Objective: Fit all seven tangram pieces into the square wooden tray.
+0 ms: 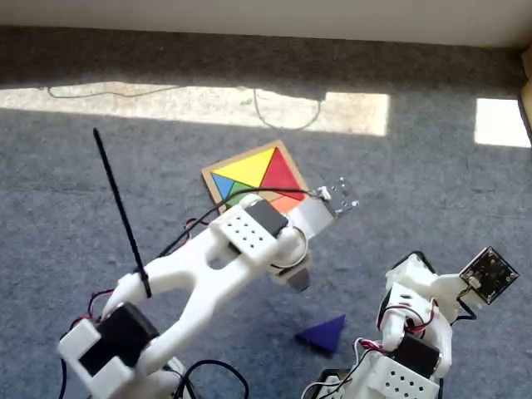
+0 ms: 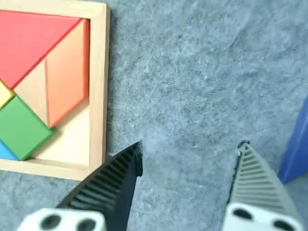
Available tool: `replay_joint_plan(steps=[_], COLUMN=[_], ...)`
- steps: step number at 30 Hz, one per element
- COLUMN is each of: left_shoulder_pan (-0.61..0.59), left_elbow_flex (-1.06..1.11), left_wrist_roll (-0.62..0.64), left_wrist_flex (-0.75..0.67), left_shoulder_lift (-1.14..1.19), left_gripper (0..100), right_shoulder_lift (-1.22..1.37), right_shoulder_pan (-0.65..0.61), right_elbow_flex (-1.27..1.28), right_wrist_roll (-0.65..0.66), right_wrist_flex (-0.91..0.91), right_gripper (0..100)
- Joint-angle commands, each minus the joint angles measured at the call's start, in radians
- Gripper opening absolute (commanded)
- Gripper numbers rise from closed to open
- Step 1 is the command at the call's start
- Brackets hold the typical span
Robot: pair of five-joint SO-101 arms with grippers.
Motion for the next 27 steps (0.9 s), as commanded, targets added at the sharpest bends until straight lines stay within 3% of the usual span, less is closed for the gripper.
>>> replay_joint_plan(steps=[1,5,10,20,27], left_shoulder_pan=[0.074,0.203,0.275,0.315,0.269], left_elbow_flex=[0.071,0.188,0.211,0.039,-0.044], left_wrist_roll=[0.0,0.092,0.106,0.104,0.104], left_wrist_flex=[0.012,-0.064,-0.124,-0.164,-0.107], left_shoulder_lift=[-0.168,-0.262,-0.185,0.162,0.223], left_gripper=[30,30,30,30,30], right_shoulder_lift=[-0.012,-0.012,-0.012,-0.012,-0.012], right_shoulder_pan=[0.001,0.001,0.001,-0.018,-0.025], right_elbow_flex=[0.113,0.113,0.113,0.113,0.113], right_wrist_roll=[0.012,0.012,0.012,0.012,0.012], right_wrist_flex=[-0.025,-0.025,-0.025,-0.025,-0.025], right_gripper=[1.0,1.0,1.0,1.0,1.0])
